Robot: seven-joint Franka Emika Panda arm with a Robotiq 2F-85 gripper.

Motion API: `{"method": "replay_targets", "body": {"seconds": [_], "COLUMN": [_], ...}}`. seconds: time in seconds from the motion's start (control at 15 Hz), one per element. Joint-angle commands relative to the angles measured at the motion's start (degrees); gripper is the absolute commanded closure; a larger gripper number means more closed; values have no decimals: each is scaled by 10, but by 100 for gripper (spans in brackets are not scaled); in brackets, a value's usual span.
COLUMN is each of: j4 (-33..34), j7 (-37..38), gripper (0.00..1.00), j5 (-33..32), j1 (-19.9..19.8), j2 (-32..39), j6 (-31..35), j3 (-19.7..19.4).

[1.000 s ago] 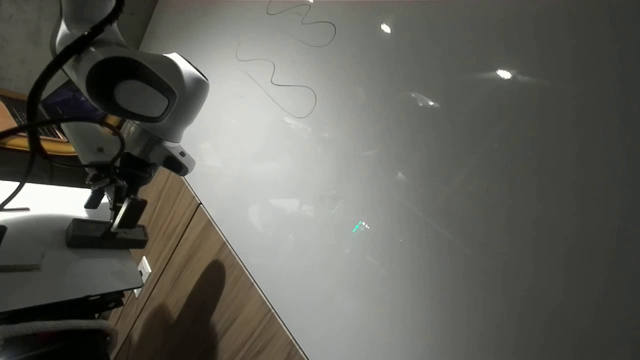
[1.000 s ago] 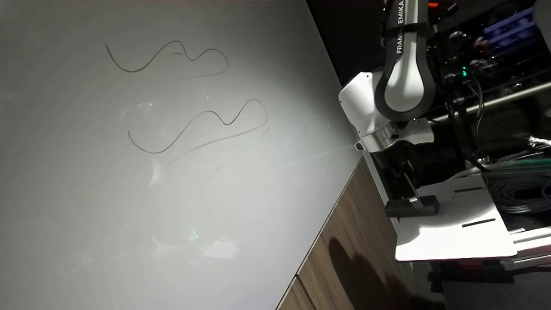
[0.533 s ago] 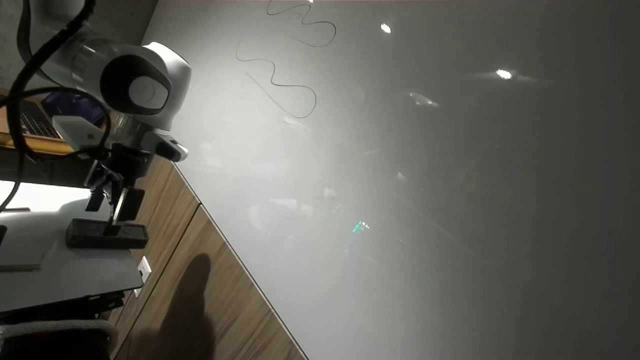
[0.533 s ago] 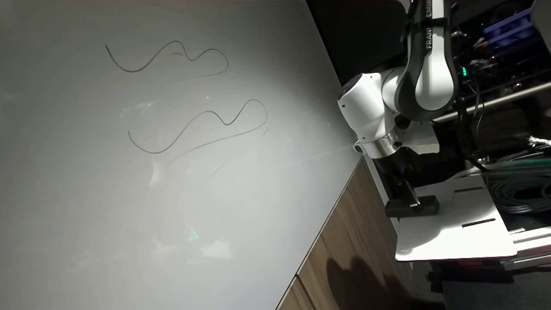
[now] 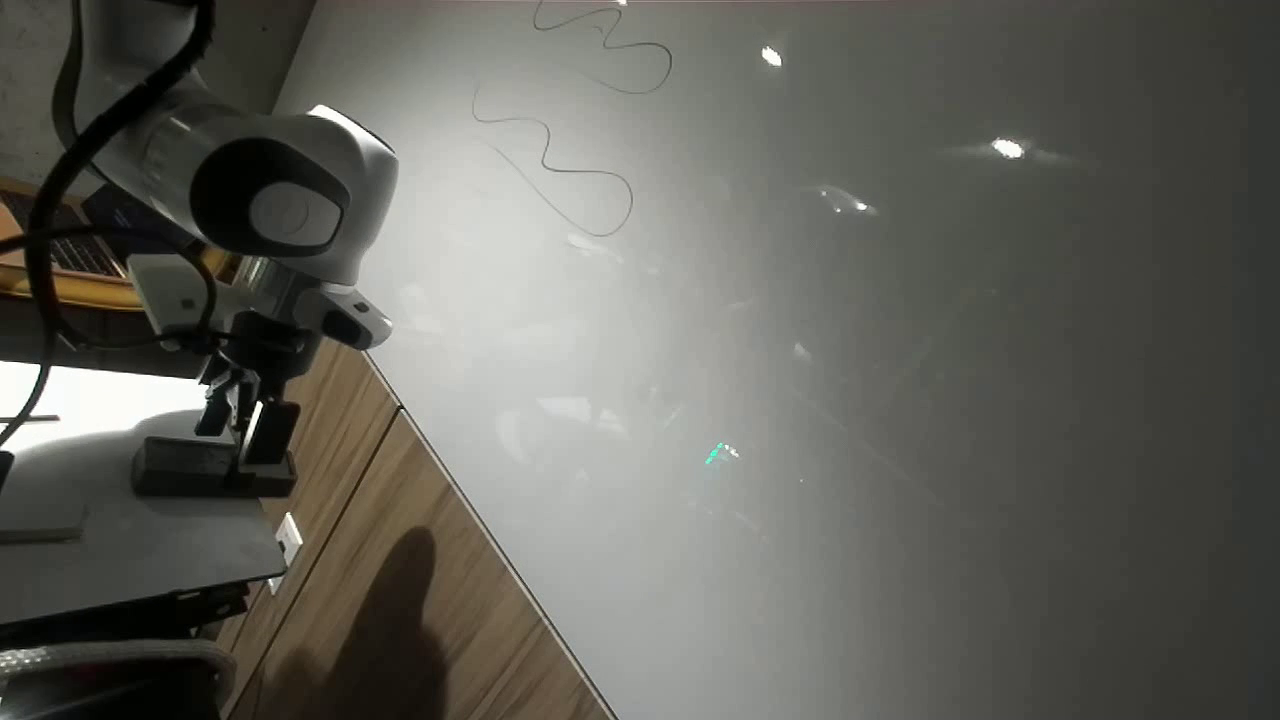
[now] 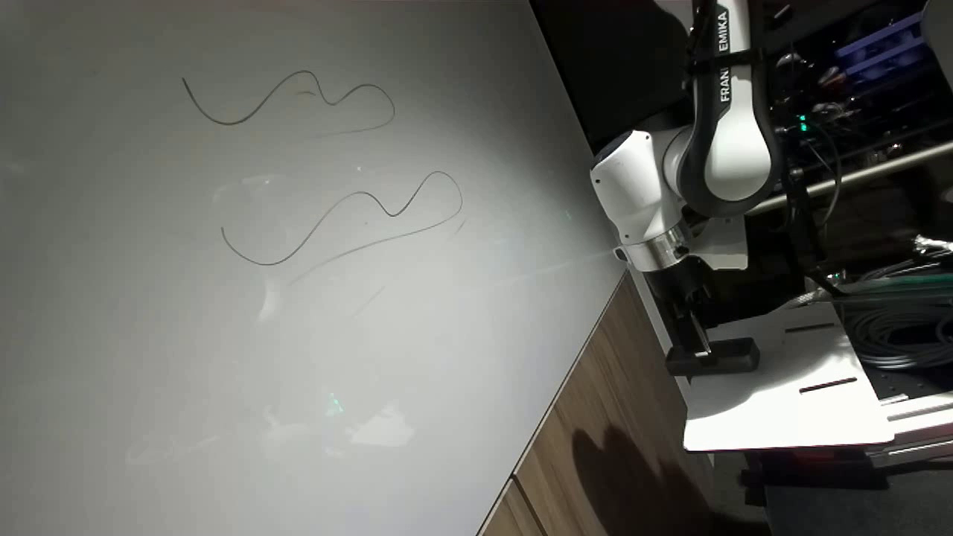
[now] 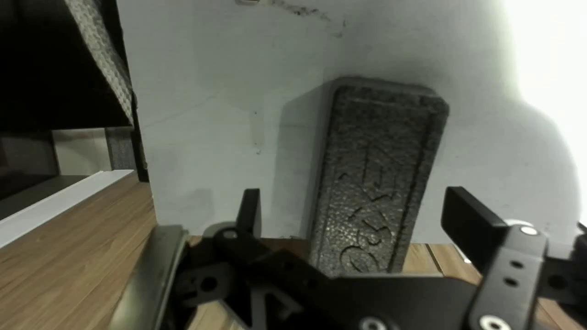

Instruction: Use the eraser to wipe the whiteboard.

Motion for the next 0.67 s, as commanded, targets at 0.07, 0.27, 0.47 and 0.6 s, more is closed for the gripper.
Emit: {"method": "replay_targets", "body": {"seconds": [0.07,0.27,0.47,0.6], "j4": [0,1,4,7], "j7": [-48,-54,-39,-40], "gripper": [0,0,0,0], "j5": [56,75,66,68], "j1": [2,14,29,33], "j2": [23,3,-25,-28], "j6": [35,10,-25,-39], "j3": [-9,-2,5,10]}}
